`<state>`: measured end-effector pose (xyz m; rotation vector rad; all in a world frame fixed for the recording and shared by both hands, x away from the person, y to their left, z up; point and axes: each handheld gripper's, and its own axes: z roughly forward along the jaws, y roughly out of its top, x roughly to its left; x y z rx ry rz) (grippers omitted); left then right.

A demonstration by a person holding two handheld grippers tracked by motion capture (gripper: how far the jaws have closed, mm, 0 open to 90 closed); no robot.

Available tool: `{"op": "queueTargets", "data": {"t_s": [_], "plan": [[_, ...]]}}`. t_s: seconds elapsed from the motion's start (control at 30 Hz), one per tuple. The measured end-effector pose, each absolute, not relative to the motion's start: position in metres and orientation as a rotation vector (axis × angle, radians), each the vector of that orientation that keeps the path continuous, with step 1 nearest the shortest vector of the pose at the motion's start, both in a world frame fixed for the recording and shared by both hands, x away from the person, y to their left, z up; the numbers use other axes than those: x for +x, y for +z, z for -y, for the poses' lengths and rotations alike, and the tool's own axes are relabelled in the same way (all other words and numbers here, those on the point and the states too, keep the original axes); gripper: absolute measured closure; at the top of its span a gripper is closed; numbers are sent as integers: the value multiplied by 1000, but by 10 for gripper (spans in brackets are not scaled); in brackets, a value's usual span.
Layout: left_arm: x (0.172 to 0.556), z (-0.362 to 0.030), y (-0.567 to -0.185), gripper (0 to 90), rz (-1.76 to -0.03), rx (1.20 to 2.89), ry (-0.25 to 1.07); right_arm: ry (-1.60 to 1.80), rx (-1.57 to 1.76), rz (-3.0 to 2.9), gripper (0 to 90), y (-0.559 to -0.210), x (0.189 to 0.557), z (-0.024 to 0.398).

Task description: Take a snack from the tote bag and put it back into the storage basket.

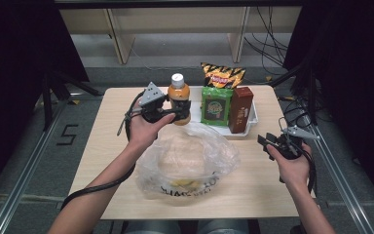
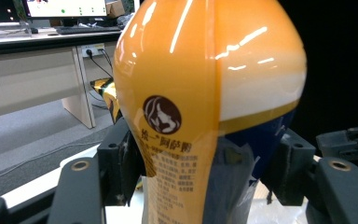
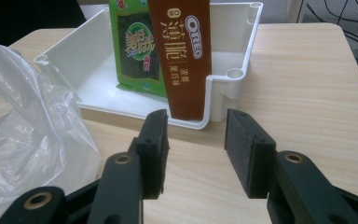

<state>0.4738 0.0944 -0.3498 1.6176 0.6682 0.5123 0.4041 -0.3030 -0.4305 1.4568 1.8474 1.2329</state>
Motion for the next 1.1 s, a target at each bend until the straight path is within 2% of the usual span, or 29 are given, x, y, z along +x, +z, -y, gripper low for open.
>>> {"op": "queueTargets", "data": {"t_s": [1.1], "plan": [[507,-75,-359,368,-686,1634,499,1230,1495,-1843,596,-431,402,302]]}}
